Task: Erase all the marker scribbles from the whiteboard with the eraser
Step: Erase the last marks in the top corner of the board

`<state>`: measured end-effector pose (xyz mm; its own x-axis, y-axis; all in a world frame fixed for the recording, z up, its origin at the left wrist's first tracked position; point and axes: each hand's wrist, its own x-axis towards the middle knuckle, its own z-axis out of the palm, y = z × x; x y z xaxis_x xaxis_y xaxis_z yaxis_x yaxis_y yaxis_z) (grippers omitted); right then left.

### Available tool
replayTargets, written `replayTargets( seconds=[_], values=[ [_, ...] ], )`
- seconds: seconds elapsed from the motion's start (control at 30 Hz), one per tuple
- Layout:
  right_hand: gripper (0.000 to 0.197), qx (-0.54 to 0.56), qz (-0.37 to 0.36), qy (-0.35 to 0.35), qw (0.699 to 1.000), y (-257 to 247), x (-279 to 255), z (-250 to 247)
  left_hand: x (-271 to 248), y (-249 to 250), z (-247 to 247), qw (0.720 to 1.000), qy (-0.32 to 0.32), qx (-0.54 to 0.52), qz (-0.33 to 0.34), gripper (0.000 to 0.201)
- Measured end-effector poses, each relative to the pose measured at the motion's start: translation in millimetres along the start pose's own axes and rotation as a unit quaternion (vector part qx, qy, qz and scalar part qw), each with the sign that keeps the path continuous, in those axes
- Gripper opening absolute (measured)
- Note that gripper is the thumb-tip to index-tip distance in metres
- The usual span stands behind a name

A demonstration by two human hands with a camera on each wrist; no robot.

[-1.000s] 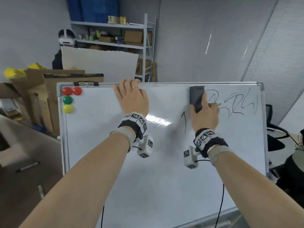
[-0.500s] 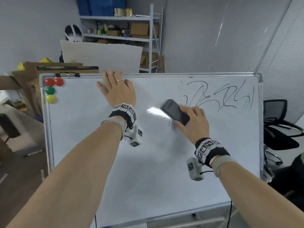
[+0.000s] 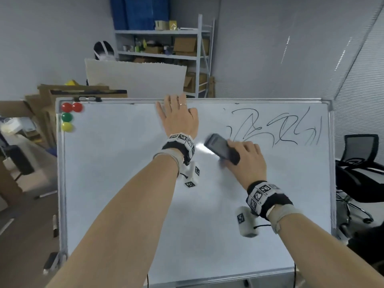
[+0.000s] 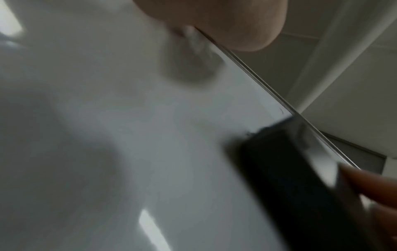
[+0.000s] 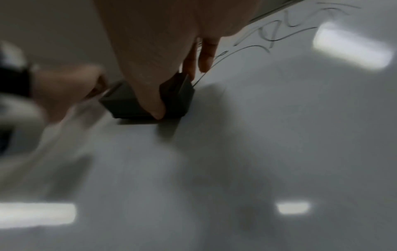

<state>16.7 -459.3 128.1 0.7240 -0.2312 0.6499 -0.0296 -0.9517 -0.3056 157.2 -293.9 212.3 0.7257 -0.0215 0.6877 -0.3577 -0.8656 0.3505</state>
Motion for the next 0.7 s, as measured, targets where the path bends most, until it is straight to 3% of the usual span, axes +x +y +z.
replayTargets(
  seconds=[0.07, 0.13, 0.23, 0.37, 0.4, 0.43, 0.53, 0.57, 0.7],
  values=[
    [0.055, 0.043, 0.135, 0.039, 0.989, 12, 20, -11, 2, -6, 3, 1.000, 0.017, 0.003, 0.014, 0.057],
    [0.054, 0.050, 0.185, 0.077, 0.979, 19, 36, -20, 4, -11, 5, 0.999, 0.041, -0.003, 0.029, 0.054],
    [0.056, 0.053, 0.162, 0.092, 0.981, 5, 41, -11, 8, -16, 7, 0.998, 0.059, -0.031, 0.022, 0.053],
    [0.060, -0.004, -0.051, 0.022, 0.998, -38, 28, 22, 13, -30, 7, 0.996, 0.058, -0.058, 0.024, 0.053],
    [0.061, -0.026, -0.059, 0.023, 0.998, -43, 31, 23, 15, -32, 6, 0.996, 0.051, -0.066, 0.028, 0.054],
    [0.060, -0.031, -0.024, 0.031, 0.999, -43, 36, 20, 18, -34, 5, 0.996, 0.043, -0.079, 0.027, 0.056],
    [0.056, 0.019, 0.169, 0.082, 0.982, -33, 52, 5, 21, -35, 2, 0.994, 0.041, -0.105, 0.010, 0.057],
    [0.055, 0.022, 0.186, 0.097, 0.977, -31, 53, 3, 19, -34, 2, 0.994, 0.047, -0.100, 0.013, 0.055],
    [0.058, 0.015, 0.077, 0.035, 0.996, -50, 34, 16, 15, -36, 8, 0.993, 0.062, -0.091, 0.033, 0.049]
  ],
)
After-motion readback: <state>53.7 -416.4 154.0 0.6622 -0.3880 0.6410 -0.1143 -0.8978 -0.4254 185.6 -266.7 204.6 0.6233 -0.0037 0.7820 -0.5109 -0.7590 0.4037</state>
